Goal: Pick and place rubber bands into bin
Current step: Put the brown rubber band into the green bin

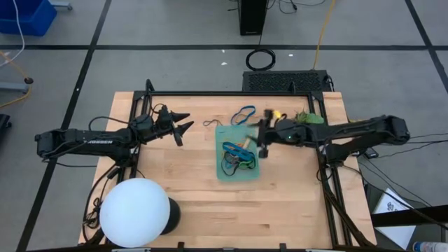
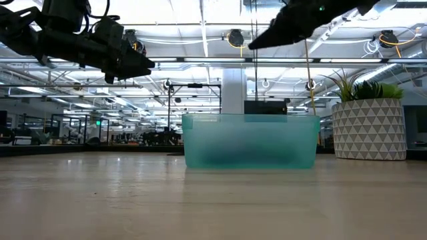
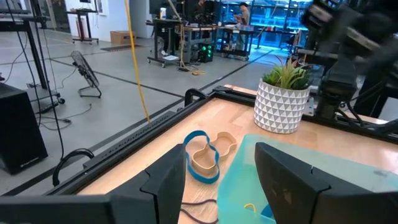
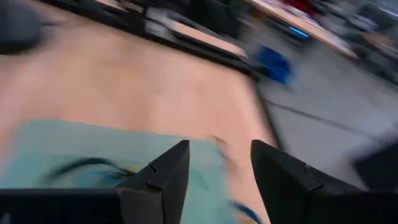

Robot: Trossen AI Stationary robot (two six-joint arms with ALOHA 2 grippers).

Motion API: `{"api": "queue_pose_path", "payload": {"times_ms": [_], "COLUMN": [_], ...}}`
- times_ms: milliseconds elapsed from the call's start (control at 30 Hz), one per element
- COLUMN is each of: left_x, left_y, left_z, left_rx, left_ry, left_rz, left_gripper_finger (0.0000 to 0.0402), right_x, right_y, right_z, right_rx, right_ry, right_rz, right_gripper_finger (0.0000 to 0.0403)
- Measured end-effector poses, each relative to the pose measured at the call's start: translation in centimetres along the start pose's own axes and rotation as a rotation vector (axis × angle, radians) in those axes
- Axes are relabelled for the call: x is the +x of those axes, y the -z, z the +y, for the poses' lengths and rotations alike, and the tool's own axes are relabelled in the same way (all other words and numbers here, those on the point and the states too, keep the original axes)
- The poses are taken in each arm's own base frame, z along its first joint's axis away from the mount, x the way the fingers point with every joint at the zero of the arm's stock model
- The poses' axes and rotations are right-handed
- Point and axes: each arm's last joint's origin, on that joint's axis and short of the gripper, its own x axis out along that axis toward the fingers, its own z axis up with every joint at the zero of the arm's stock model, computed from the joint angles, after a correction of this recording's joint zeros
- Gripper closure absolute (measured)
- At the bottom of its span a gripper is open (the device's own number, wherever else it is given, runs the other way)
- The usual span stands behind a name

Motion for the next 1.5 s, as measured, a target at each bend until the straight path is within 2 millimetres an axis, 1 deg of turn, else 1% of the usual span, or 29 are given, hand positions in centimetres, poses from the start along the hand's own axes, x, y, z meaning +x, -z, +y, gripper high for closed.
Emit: {"api": "queue_pose_path", "payload": {"times_ms": [67,133,267,433,600,700,900,1167,1300,1433,1500], "left_x": [0.0,0.0,0.0,0.0,0.0,0.0,0.0,0.0,0.0,0.0,0.0], "left_y": [0.0,0.0,0.0,0.0,0.0,0.1,0.1,0.3,0.3,0.3,0.3], "left_z": [0.0,0.0,0.0,0.0,0.0,0.0,0.0,0.0,0.0,0.0,0.0], "left_rx": [0.000,0.000,0.000,0.000,0.000,0.000,0.001,0.003,0.003,0.003,0.003], "left_ry": [0.000,0.000,0.000,0.000,0.000,-0.001,-0.001,-0.002,-0.001,-0.001,-0.001], "left_rz": [0.000,0.000,0.001,0.002,0.003,0.009,0.014,0.029,0.029,0.030,0.030], "left_gripper_finger": [0.0201,0.0201,0.0201,0.0201,0.0201,0.0201,0.0201,0.0201,0.0201,0.0201,0.0201], "right_x": [-0.1,-0.1,0.1,0.2,0.4,0.9,2.4,4.6,5.4,5.9,6.2], "right_y": [0.3,0.9,2.5,5.0,6.5,7.2,9.2,12.1,12.6,12.0,11.4], "right_z": [-0.8,-1.6,-2.7,-4.4,-6.1,-7.0,-7.7,-7.7,-8.3,-9.2,-9.6], "right_rx": [0.038,0.039,-0.016,0.017,0.048,0.052,0.028,-0.027,-0.016,-0.035,-0.057], "right_ry": [0.103,0.123,0.085,0.031,0.014,0.004,-0.033,-0.099,-0.108,-0.113,-0.118], "right_rz": [0.041,0.091,0.208,0.372,0.436,0.441,0.532,0.660,0.704,0.712,0.693], "right_gripper_finger": [0.0240,0.0243,0.0251,0.0263,0.0271,0.0276,0.0286,0.0311,0.0328,0.0347,0.0358]}}
